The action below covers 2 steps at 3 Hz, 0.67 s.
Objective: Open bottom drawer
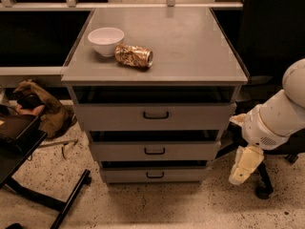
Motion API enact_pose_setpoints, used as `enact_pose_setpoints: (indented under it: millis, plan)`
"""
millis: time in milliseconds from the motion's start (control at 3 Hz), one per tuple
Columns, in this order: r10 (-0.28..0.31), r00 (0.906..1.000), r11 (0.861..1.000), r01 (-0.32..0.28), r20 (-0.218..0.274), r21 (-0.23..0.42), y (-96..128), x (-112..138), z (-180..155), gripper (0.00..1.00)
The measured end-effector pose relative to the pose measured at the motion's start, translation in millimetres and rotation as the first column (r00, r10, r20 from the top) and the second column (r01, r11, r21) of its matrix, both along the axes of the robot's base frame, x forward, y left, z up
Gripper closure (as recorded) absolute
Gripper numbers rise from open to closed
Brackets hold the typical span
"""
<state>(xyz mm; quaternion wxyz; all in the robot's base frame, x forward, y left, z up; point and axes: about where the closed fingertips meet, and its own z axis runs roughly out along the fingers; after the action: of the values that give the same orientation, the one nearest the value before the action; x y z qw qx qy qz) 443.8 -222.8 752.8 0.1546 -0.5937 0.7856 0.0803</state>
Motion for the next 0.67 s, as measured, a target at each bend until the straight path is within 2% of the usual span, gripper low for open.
enact_pose_setpoints:
  millis: [333,667]
  plan:
    - [0.0,1.0,1.0,0.0,0.0,0.0,0,0,0,0.0]
    - [0.034,0.9994,0.998,-0.034,-0.007,0.054,14,9,-26,0.0]
